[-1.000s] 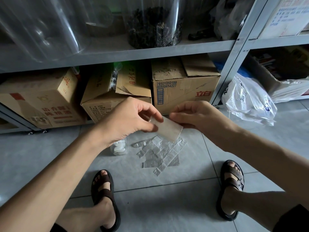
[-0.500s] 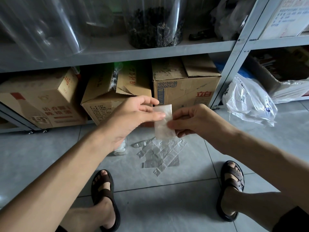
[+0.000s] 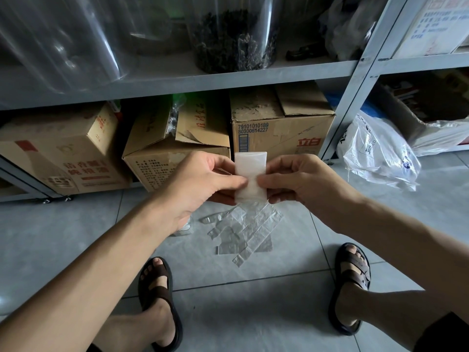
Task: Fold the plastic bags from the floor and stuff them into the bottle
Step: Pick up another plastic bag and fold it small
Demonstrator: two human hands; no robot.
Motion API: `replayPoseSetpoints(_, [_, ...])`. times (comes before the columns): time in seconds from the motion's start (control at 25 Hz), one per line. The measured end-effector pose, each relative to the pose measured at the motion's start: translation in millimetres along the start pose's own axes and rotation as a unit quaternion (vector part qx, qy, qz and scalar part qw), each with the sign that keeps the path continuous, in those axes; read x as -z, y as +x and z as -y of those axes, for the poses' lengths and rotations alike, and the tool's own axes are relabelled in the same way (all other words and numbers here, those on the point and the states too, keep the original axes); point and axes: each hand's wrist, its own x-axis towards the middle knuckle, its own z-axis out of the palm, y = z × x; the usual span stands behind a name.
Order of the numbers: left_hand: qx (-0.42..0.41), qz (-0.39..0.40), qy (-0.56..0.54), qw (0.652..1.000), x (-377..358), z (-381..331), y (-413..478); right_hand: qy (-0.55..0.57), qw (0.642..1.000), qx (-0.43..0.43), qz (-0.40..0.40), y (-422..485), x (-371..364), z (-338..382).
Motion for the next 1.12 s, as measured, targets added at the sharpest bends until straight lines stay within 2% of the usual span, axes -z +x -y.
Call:
replayPoseSetpoints(0.4, [0.024, 0.013, -0.125, 0.992, -2.3, -8.5, -1.8, 0.108, 0.994, -0.009, 0.024, -0.4, 0.4, 3.1])
replayPoseSetpoints(1.12, [0.033, 0.076, -0.106, 0.991, -0.6, -10.7, -6.2, 0.070, 0.997, 0.018, 0.015, -4.1, -0.6, 4.3])
